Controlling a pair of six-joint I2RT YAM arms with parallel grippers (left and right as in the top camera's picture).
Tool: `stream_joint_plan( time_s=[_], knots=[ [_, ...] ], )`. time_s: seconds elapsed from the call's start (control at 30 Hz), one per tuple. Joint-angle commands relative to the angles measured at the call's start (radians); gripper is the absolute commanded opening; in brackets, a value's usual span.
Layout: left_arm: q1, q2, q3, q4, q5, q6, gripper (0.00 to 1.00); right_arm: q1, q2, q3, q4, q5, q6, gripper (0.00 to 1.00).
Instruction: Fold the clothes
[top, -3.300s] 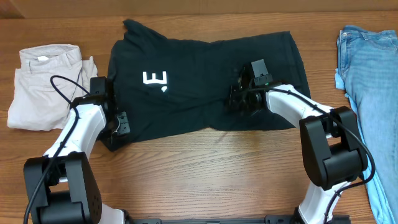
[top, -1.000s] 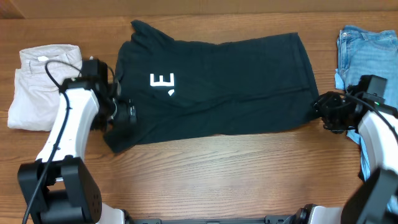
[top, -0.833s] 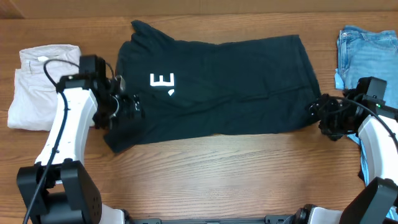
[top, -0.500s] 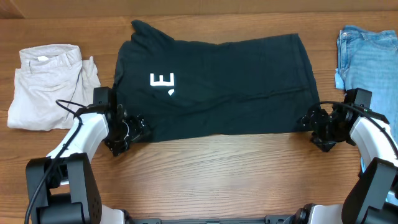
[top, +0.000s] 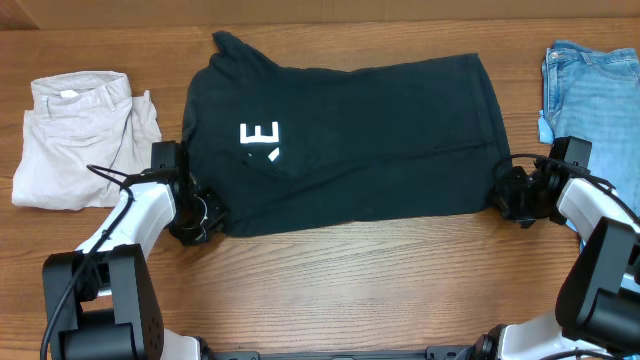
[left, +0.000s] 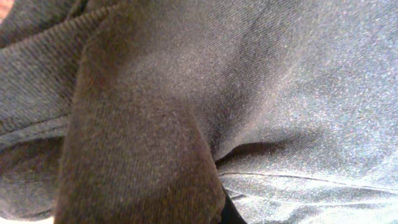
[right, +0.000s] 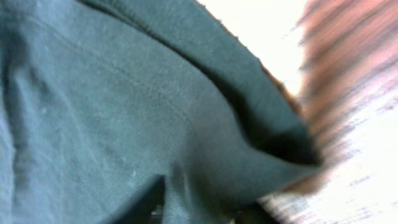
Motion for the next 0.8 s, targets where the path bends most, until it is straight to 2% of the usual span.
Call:
stream_joint_plan(
  time_s=[0.0,0.1,0.13,0.23,0.33,0.43,0.47,0.5,0.53,0.57,0.6,0.63,0.7,0.77],
  knots=[
    [0.011,0.007,-0.011,-0.039,-0.017,0.016,0.04,0.002,0.036,-0.026,-0.027,0.045,0.0,0.04],
    [0.047,0.007,-0.011,-0.091,-0.006,0.016,0.04,-0.034,0.026,-0.023,-0.084,0.074,0.041,0.04],
    [0.072,0.007,-0.011,-0.115,-0.006,0.016,0.04,-0.06,0.009,-0.023,-0.143,0.138,0.084,0.04],
    [0.159,0.007,-0.011,-0.196,-0.006,0.026,0.04,-0.121,-0.061,-0.023,-0.278,0.357,0.087,0.04],
    [0.219,0.007,-0.011,-0.251,-0.007,0.078,0.04,-0.122,-0.084,-0.023,-0.381,0.397,0.087,0.04],
    [0.225,0.007,-0.011,-0.279,-0.011,0.097,0.04,-0.12,-0.084,-0.024,-0.409,0.4,0.088,0.04],
    [0.225,0.007,-0.011,-0.278,-0.009,0.097,0.04,-0.12,-0.085,-0.024,-0.398,0.392,0.087,0.19],
    [0.225,0.007,-0.011,-0.276,-0.002,0.096,0.04,-0.12,-0.086,-0.024,-0.392,0.38,0.087,0.42],
    [0.225,0.007,-0.011,-0.278,0.022,0.1,0.09,-0.12,-0.089,-0.023,-0.388,0.378,0.087,0.59],
    [0.225,0.007,-0.011,-0.279,0.045,0.116,0.25,-0.12,-0.098,-0.023,-0.384,0.377,0.087,0.67],
    [0.225,0.007,-0.011,-0.286,0.062,0.13,0.61,-0.122,-0.113,-0.023,-0.383,0.377,0.087,0.71],
    [0.225,0.007,-0.011,-0.297,0.061,0.13,0.74,-0.122,-0.13,-0.021,-0.384,0.378,0.087,0.74],
    [0.226,0.007,-0.005,-0.335,0.06,0.157,0.84,-0.122,-0.152,-0.009,-0.389,0.378,0.087,0.75],
    [0.225,0.005,0.018,-0.397,0.062,0.179,0.85,-0.122,-0.179,0.0,-0.392,0.377,0.087,0.75]
  ],
)
